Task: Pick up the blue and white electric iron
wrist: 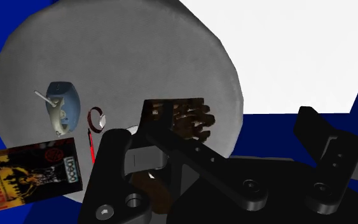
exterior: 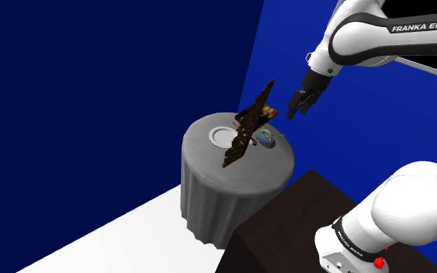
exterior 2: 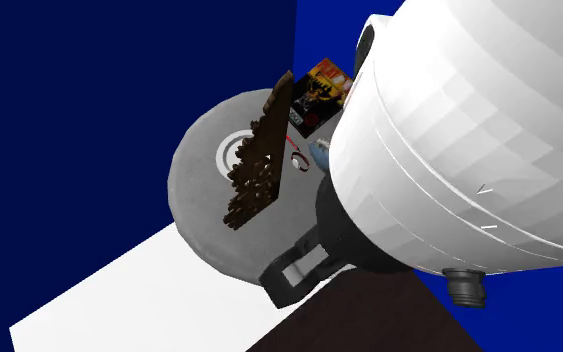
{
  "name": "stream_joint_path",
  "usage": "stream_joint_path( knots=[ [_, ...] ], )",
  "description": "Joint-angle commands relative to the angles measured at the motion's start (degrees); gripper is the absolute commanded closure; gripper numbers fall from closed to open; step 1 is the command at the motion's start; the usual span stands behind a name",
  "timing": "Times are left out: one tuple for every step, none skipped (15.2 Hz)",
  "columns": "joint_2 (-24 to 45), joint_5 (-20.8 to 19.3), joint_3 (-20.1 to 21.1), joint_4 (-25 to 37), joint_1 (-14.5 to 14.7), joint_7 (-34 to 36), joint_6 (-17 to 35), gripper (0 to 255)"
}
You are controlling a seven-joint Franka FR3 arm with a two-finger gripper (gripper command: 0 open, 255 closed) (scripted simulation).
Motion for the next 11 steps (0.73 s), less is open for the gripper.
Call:
stream_joint_path(
  knots=[
    [2.43, -0.52, -1.42, -1.29, -0.49, -1.78, 4.29, 0],
    [4.05, -0.66, -2.18, -1.52, -0.67, -2.7, 6.33, 0],
    [5.76, -0.74, -2.94, -1.67, -0.82, -3.64, 8.37, 0],
    [7.55, -0.74, -3.73, -1.72, -0.92, -4.61, 10.4, 0],
    [9.41, -0.66, -4.51, -1.68, -1.0, -5.62, 12.41, 0],
    [11.35, -0.49, -5.31, -1.56, -1.03, -6.67, 14.39, 0],
    [13.35, -0.21, -6.12, -1.34, -1.02, -7.77, 16.34, 0],
    [15.41, 0.2, -6.92, -1.03, -0.98, -8.93, 18.25, 0],
    [17.54, 0.73, -7.73, -0.63, -0.89, -10.16, 20.11, 0],
    [19.72, 1.42, -8.53, -0.14, -0.78, -11.47, 21.91, 0],
    [21.95, 2.29, -9.29, 0.44, -0.65, -12.88, 23.65, 0]
  ],
)
